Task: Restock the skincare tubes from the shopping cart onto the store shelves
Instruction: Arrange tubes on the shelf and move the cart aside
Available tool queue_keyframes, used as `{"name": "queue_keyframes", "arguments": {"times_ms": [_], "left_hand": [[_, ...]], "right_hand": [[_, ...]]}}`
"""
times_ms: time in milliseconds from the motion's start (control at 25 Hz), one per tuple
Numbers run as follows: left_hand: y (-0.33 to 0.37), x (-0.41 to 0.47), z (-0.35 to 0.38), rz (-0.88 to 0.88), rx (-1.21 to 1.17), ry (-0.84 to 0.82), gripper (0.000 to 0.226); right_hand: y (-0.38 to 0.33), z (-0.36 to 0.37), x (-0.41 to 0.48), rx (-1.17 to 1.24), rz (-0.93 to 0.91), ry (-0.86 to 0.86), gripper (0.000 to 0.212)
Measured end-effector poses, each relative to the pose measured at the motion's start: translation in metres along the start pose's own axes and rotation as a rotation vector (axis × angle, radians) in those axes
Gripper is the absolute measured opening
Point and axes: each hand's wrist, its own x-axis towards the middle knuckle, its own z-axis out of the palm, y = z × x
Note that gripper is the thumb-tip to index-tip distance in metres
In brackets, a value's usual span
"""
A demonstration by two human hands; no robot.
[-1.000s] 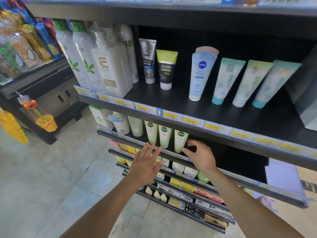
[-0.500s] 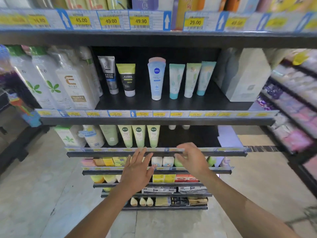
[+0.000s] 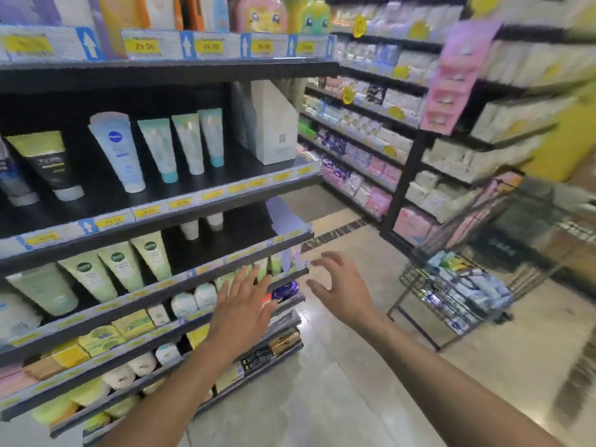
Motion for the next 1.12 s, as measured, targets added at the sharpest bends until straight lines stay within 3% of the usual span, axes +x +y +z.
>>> {"name": "queue_keyframes", "arguments": {"times_ms": [480, 720, 800, 880, 1120], "left_hand": [[0.3, 0.077, 0.049, 0.458, -0.016, -0.023, 0.056], [0.448, 0.09, 0.08, 0.578, -0.038, -0.118, 0.061], [0.488, 0.096, 0.091, 0.62, -0.022, -0.138, 0.072], [0.521, 0.105, 0.103, 0.657, -0.023, -0.154, 0.083], [0.599, 0.161, 0.143, 0.761, 0.001, -0.207, 0.08]], "right_hand": [[0.21, -0.19, -0.144, -0.187, 0.37, 0.294, 0.037], [0.32, -0.255, -0.211, -0.234, 0.491, 0.299, 0.039], [0.351, -0.269, -0.226, -0.213, 0.538, 0.302, 0.039], [0.38, -0.281, -0.236, -0.191, 0.585, 0.311, 0.039], [0.462, -0.306, -0.238, -0.199, 0.694, 0.308, 0.041]]}}
